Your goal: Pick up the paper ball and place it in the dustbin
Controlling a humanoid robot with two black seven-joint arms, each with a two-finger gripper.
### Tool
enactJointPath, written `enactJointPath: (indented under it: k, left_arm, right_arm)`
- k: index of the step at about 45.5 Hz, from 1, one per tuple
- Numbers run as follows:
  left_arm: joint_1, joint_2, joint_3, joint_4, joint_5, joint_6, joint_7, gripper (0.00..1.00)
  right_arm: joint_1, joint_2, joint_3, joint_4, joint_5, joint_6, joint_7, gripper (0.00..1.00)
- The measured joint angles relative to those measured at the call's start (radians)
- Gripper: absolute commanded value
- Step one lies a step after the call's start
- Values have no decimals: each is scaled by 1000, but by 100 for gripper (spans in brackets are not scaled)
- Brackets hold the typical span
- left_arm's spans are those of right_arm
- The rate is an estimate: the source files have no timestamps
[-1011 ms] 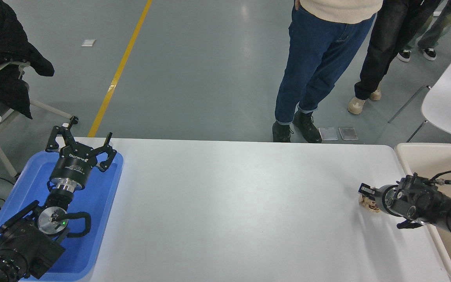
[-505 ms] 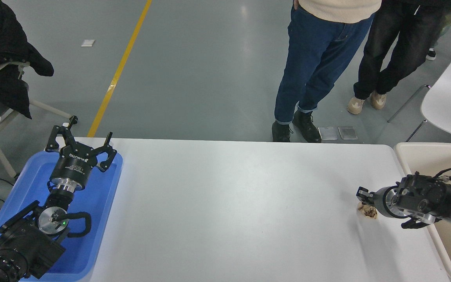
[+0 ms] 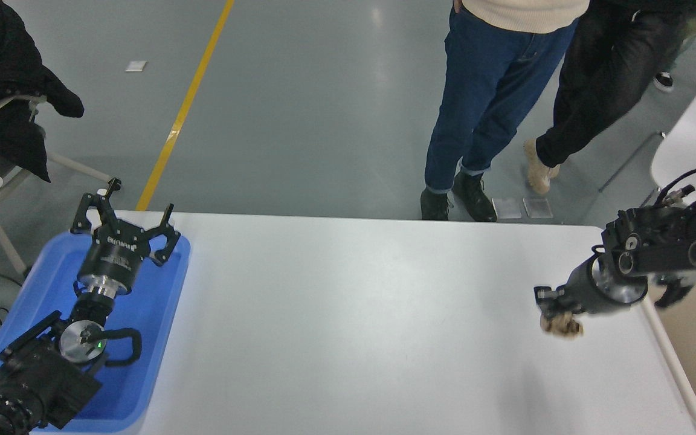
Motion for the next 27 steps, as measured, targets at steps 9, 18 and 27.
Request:
enactJointPath:
  k: [9, 18, 27]
  left_arm:
    - [0, 0, 0, 0, 0, 0, 0, 100]
    - [0, 0, 0, 0, 0, 0, 0, 100]
    - [0, 1, 0, 0, 0, 0, 0, 100]
  right_arm:
    - [221, -2, -20, 42, 3, 198, 0, 0]
    - [404, -22, -34, 59, 4, 279, 1, 0]
    - [499, -32, -41, 64, 5, 309, 1, 0]
